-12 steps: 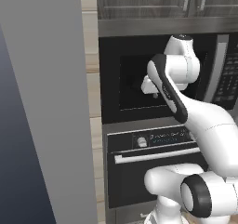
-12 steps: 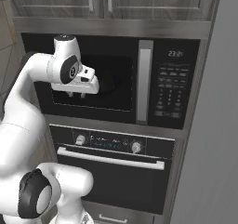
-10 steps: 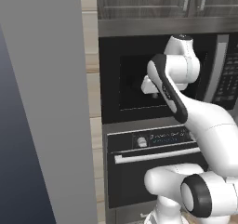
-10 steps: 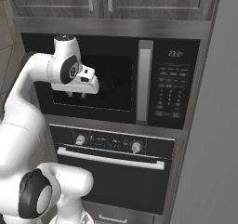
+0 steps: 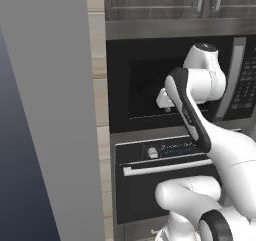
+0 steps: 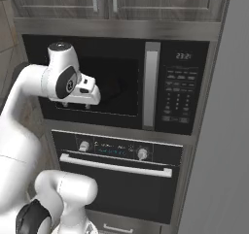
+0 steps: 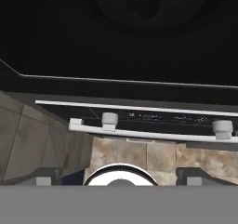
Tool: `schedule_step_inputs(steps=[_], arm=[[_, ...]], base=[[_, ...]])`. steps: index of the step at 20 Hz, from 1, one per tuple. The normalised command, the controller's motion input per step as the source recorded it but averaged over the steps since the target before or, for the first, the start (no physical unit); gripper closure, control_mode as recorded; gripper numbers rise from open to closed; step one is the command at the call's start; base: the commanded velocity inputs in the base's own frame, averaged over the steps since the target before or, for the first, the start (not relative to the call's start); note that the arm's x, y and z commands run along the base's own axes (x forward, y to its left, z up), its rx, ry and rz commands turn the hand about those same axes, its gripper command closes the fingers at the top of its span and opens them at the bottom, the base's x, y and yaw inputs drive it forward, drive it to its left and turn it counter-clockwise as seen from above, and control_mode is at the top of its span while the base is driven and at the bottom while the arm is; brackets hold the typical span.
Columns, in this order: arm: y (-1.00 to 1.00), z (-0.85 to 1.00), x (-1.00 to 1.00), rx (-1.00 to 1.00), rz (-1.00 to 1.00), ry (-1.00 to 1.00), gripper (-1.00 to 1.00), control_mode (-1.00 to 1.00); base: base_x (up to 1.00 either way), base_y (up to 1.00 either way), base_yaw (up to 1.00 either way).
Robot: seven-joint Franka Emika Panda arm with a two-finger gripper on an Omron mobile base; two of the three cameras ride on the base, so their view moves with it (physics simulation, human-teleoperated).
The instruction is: The microwave is finished heating the steak and mushroom. Take the bowl containing the food and place it on the dining counter.
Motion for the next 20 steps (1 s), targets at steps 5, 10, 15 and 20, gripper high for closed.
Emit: schedule_step_inputs(steps=[5,10,15,20], arm=[[0.00,-0.19,-0.81,0.00,0.00,-0.19,-1.00,-1.00],[0.00,0.00,-0.19,0.00,0.00,-0.05,-1.00,-1.00],[-0.02,0.00,-0.02,0.00,0.00,0.00,-1.00,1.00],[0.00,0.00,0.00,0.00,0.00,0.00,-1.00,1.00]], base=[[0.00,0.00,0.00],[0.00,0.00,0.00],[-0.21,-0.18,0.00],[-0.47,-0.62,0.00]])
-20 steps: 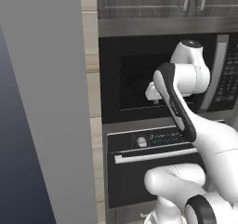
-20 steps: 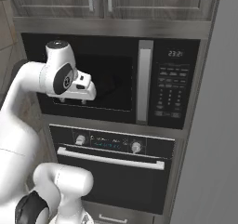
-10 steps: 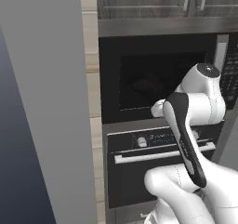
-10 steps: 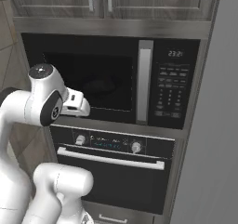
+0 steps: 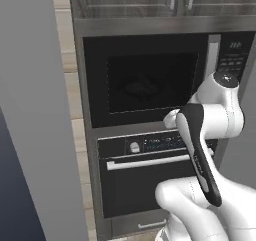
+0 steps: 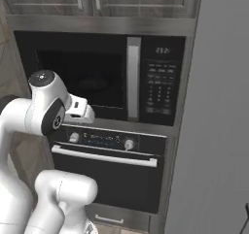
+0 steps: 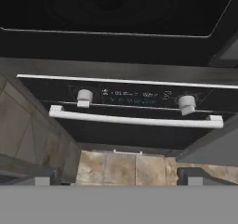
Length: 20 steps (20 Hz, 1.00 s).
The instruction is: The microwave is finished heating the steak and mushroom. Take the bowl containing the food and place it on the dining counter.
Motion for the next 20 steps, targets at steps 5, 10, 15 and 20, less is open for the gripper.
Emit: schedule_step_inputs(steps=[5,10,15,20], arm=[[0.00,0.00,0.00,0.00,0.00,0.00,-1.00,1.00],[0.00,0.00,0.00,0.00,0.00,0.00,-1.00,1.00],[-0.01,0.00,0.00,0.00,0.00,0.00,-1.00,-1.00],[0.00,0.00,0.00,0.00,0.00,-0.01,-1.00,-1.00]], base=[[-0.42,-0.61,-0.02],[-0.33,-0.54,-0.01],[-0.13,-0.27,0.00],[0.00,0.00,0.00]])
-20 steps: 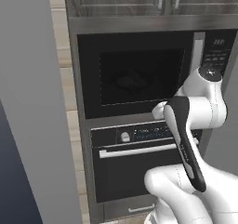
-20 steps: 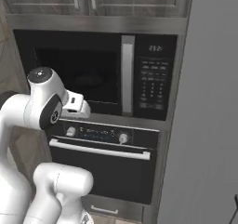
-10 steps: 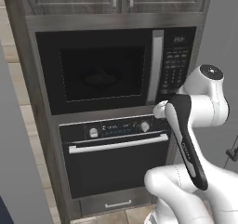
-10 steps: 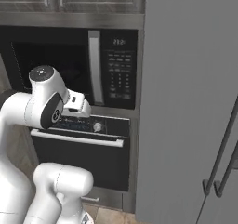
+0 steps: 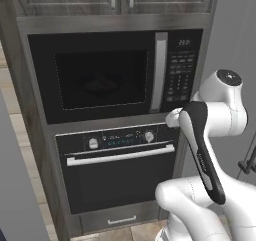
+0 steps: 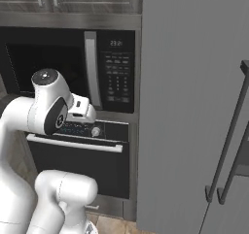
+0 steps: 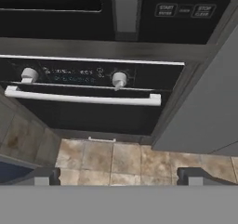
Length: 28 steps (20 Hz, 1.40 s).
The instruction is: The microwave is finished heating the steak and mushroom. Take the bowl containing the food and place it on the dining counter.
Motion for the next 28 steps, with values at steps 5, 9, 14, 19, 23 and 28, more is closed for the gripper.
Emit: schedule_step_inputs(steps=[5,9,14,19,23,28], arm=[[0.00,0.30,0.00,0.00,-0.03,-0.33,-1.00,-1.00],[-0.07,0.39,0.00,0.00,0.00,-0.43,-1.00,-1.00],[-0.02,0.12,0.00,0.00,0.00,-0.30,-1.00,-1.00],[0.00,0.38,0.12,0.01,0.00,-0.45,-1.00,-1.00],[0.00,0.18,0.21,0.00,0.00,-0.34,-1.00,-1.00],[0.00,0.00,0.43,0.00,0.00,-0.21,-1.00,-1.00]], base=[[0.00,0.00,0.00],[0.00,0.00,0.00],[0.00,0.00,0.00],[0.00,0.00,0.00],[0.00,0.00,0.00],[0.00,0.00,0.00]])
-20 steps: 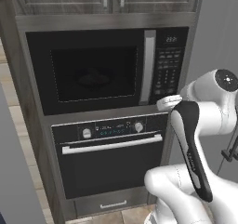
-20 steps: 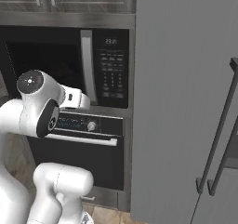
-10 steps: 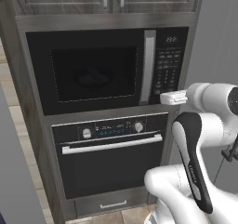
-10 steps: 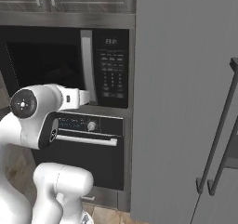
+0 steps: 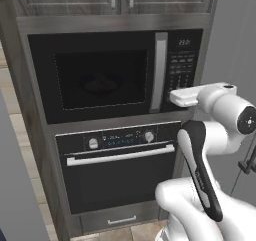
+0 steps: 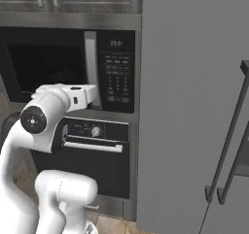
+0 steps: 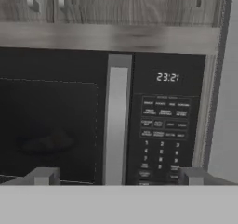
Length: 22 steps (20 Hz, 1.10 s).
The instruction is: The microwave is finished heating the steak and mushroom. Take the bowl containing the food and place it on the dining counter.
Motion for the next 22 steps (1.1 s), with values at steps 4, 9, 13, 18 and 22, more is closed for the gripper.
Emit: schedule_step_inputs(steps=[4,9,13,18,22], arm=[[0.00,0.02,0.67,0.00,0.00,-0.11,-1.00,-1.00],[0.03,0.00,0.66,0.00,0.00,0.00,-1.00,-1.00],[0.12,0.00,0.80,0.00,0.00,0.00,-1.00,-1.00],[0.03,0.00,0.83,0.00,0.00,0.01,-1.00,-1.00],[0.00,0.00,0.86,0.00,0.00,0.01,-1.00,-1.00]], base=[[0.00,0.00,0.00],[0.00,0.00,0.00],[0.00,0.00,0.00],[0.00,0.00,0.00],[0.00,0.00,0.00]])
